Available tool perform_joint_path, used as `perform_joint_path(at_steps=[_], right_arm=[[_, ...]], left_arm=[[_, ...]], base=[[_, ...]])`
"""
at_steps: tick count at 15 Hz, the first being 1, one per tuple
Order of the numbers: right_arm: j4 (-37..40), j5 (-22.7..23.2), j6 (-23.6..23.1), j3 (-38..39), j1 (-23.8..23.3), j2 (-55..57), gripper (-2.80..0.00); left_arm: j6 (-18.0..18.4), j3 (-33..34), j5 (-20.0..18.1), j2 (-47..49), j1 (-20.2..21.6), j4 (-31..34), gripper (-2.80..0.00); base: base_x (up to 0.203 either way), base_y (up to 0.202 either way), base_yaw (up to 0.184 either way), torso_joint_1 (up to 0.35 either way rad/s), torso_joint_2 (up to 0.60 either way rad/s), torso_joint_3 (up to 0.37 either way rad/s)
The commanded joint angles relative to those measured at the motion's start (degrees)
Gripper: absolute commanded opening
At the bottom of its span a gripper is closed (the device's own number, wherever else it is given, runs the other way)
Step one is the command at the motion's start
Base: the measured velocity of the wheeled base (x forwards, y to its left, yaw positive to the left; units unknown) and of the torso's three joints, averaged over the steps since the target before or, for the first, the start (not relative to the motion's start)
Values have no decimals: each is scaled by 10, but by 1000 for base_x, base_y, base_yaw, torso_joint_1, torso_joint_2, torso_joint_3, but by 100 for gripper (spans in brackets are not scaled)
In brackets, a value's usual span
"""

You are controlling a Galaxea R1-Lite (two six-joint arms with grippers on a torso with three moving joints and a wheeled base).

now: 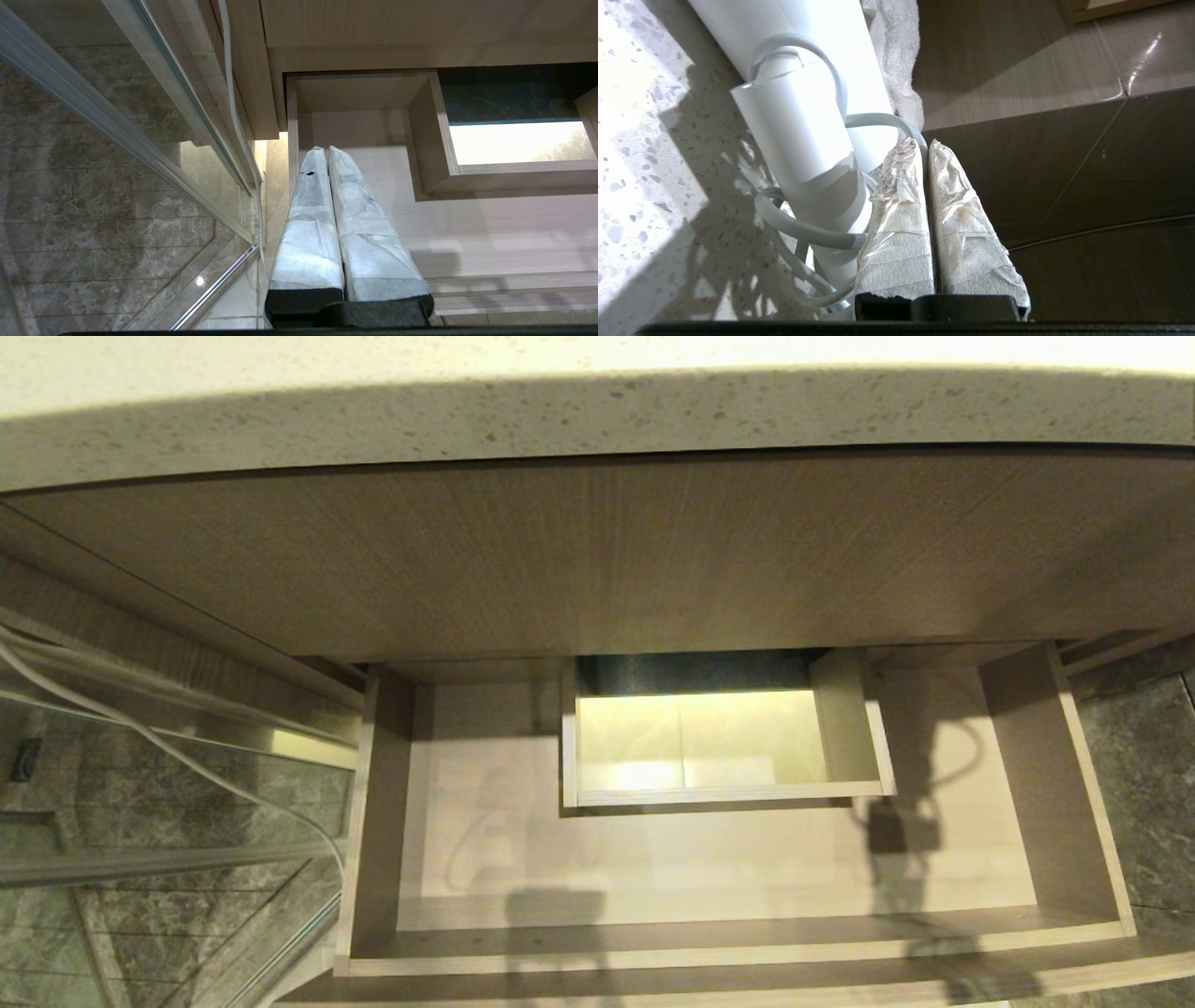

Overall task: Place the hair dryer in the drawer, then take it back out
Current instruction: Place it on the countertop

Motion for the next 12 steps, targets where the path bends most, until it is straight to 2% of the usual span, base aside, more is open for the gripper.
perform_joint_path(at_steps=[1, 2, 11, 12], right_arm=[[4, 4, -4, 6, 0, 6, -185], [5, -3, -6, 10, 0, 5, 0], [26, 3, -4, 29, 0, -39, 0], [38, 5, -5, 29, 1, -45, -280]], left_arm=[[-1, 23, 0, 0, 0, -1, -280], [-1, 23, 0, 0, 0, -1, -280], [0, 23, 0, 1, 0, -1, -280], [0, 23, 0, 0, 0, 0, -280]], base=[[0, 0, 0, 0, 0, 0], [0, 0, 0, 0, 0, 0], [0, 0, 0, 0, 0, 0], [0, 0, 0, 0, 0, 0]])
